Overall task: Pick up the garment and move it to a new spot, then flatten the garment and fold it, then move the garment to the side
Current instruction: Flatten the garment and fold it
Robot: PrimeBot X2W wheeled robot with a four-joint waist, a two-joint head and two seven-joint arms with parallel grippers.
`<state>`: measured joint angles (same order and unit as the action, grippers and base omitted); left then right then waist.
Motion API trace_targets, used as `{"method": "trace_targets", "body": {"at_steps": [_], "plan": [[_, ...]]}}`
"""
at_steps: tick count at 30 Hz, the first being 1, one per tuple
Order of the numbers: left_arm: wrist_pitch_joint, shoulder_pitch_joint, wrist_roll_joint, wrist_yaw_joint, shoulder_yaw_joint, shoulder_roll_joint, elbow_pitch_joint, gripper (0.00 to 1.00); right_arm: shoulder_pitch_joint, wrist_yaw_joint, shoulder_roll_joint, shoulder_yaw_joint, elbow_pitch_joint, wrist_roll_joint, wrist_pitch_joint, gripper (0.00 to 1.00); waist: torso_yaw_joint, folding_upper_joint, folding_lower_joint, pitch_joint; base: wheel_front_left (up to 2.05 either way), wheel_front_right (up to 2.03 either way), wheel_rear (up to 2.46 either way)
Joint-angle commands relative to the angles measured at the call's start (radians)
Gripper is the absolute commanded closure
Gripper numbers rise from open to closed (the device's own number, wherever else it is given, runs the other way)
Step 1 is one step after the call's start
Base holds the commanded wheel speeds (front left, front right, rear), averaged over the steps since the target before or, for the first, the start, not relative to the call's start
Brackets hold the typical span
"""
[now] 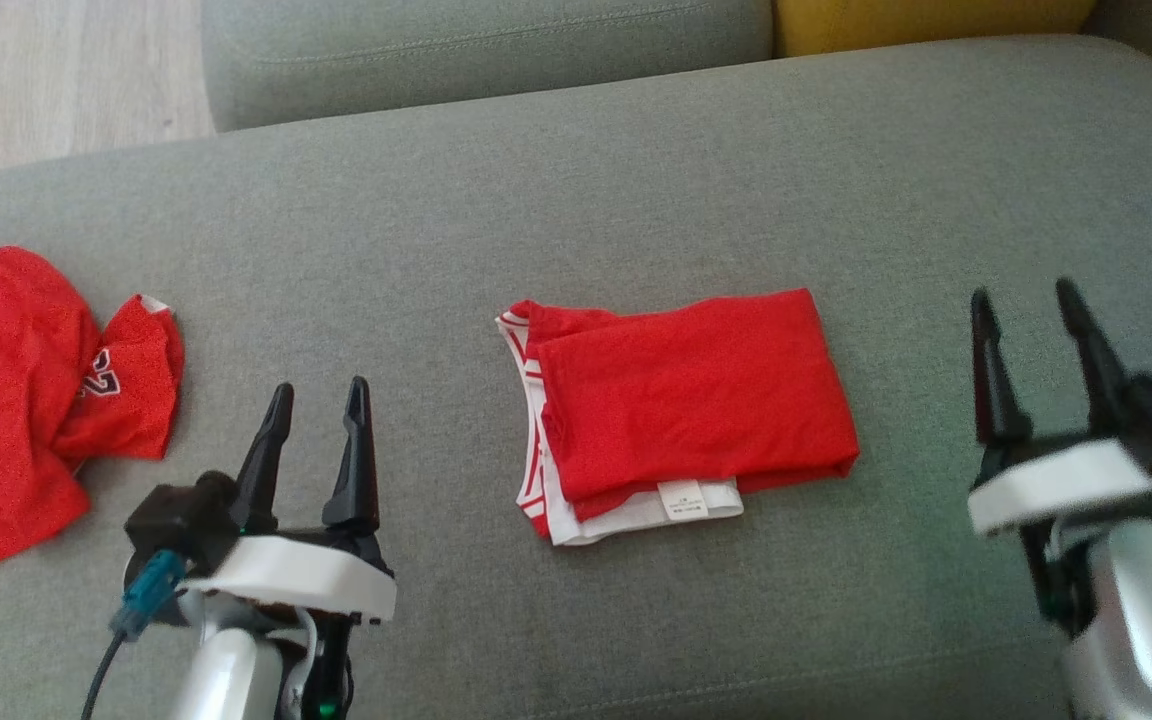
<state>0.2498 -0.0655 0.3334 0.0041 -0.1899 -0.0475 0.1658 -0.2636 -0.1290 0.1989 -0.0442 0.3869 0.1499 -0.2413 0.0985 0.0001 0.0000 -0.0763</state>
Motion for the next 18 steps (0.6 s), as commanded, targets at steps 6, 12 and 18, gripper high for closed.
{"method": "trace_targets", "body": {"at_steps": [6,12,18], "plan": [[0.012,0.003,-0.028,0.003,0.028,-0.003,-0.045,0.0,0.111,-0.002,-0.067,0.051,-0.147,-0.075,-0.018,0.0,0.001,-0.0001,0.0,-0.007,0.0,0.0,0.0],[0.012,0.004,-0.037,0.004,0.023,-0.003,-0.05,0.0,0.149,-0.002,-0.09,0.063,-0.182,-0.106,-0.019,0.0,-0.004,-0.0001,0.0,-0.012,0.0,0.0,0.0],[0.012,-0.001,-0.037,0.006,0.021,-0.003,-0.055,0.0,0.153,-0.002,-0.092,0.066,-0.187,-0.111,-0.019,0.0,-0.01,-0.0001,0.0,-0.014,0.0,0.0,0.0]]}}
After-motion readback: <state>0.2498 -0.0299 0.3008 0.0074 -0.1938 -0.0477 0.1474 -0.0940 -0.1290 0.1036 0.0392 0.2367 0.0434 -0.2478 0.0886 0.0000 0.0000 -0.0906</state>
